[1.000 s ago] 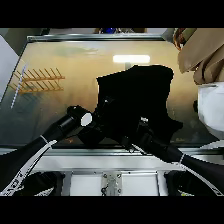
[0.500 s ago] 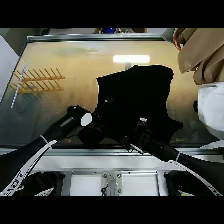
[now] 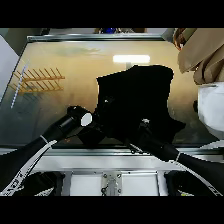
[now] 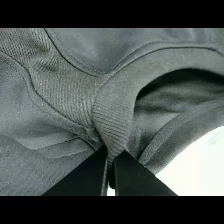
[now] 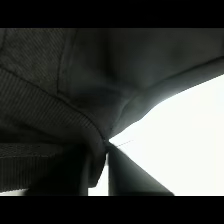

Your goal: Fold the clothes and pants, and hang the long-sleeved shirts on hangers.

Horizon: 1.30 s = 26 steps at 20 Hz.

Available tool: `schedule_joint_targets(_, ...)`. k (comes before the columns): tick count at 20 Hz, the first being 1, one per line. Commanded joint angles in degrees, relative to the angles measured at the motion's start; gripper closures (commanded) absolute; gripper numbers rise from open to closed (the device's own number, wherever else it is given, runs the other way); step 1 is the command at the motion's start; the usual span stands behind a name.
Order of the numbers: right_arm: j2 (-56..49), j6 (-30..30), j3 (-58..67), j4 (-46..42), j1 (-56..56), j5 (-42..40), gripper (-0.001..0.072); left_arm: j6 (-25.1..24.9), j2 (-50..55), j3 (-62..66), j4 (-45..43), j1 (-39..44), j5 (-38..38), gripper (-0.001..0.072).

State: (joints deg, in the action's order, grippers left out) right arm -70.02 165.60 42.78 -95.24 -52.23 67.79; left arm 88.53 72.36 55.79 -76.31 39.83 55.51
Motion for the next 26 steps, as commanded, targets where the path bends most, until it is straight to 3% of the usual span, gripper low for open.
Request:
schedule_joint_targets(1, 2.0, -6.7, 1.4, -4.1, 0.3, 1.7, 0.0685, 0.0, -1.0, 0.2, -0.1, -0.1, 1.6, 0.0689)
schedule_joint_targets(3, 5.8, -19.3, 5.6, -5.4, 3.6, 3.6, 0.0686, 0.0, -4.8, 0.9, -0.7, -0.1, 4.3, 0.0689)
schedule_joint_targets(5, 10.2, -31.5, 14.8, -1.4, 10.8, 8.9, 0.0686, 0.0, -9.8, 4.9, -0.4, -0.1, 9.6, 0.0689)
schedule_joint_targets(8, 13.3, -43.4, 34.5, 8.2, 22.5, 18.5, 0.0687, 0.0, -16.8, 14.7, 1.0, 1.4, 17.0, 0.0689)
schedule_joint_targets(10, 13.2, -45.2, 46.3, 6.3, 24.9, 24.9, 0.0687, 0.5, -20.6, 20.1, 0.9, 2.6, 18.4, 0.0689)
schedule_joint_targets(13, 13.8, -45.4, 52.8, 5.5, 24.8, 31.3, 0.0687, 6.4, -23.9, 22.8, 0.9, 3.1, 21.0, 0.0689)
schedule_joint_targets(17, 14.1, -42.4, 49.2, 5.1, 20.5, 34.8, 0.0687, 11.2, -24.9, 14.0, 1.0, 3.1, 19.8, 0.0689)
schedule_joint_targets(22, 13.5, -37.3, 38.1, 1.0, 13.6, 32.6, 0.0686, 11.4, -18.7, 2.8, 1.4, 3.1, 12.0, 0.0689)
schedule_joint_targets(26, 11.7, -37.0, 36.3, 1.2, 13.6, 32.1, 0.0685, 11.3, -14.2, 2.8, 1.4, 3.1, 12.3, 0.0689)
